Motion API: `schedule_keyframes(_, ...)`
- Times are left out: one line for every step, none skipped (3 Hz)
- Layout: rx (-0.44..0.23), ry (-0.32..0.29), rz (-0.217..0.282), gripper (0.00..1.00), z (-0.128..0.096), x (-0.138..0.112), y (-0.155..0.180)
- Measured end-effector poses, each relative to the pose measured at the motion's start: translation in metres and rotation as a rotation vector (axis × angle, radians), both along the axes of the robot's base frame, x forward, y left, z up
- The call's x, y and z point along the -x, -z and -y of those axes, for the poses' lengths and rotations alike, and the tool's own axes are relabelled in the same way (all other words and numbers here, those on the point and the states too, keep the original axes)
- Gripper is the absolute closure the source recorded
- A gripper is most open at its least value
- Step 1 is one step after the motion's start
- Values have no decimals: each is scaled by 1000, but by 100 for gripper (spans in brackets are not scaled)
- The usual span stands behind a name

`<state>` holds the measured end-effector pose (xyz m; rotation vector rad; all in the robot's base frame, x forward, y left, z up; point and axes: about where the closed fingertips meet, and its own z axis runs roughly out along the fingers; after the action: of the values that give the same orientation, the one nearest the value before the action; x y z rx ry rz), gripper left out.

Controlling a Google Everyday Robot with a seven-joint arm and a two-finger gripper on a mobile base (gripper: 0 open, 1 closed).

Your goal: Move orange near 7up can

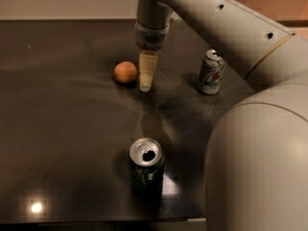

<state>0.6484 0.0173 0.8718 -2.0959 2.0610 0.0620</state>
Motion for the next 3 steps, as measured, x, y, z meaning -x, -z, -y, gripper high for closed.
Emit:
schedule_keyframes(-19,9,-12,0,-14,-10,6)
schedule_keyframes(-36,18,-20,0,-28,-18,11)
schedule_keyframes(-48,22,-27,0,-43,-21,16)
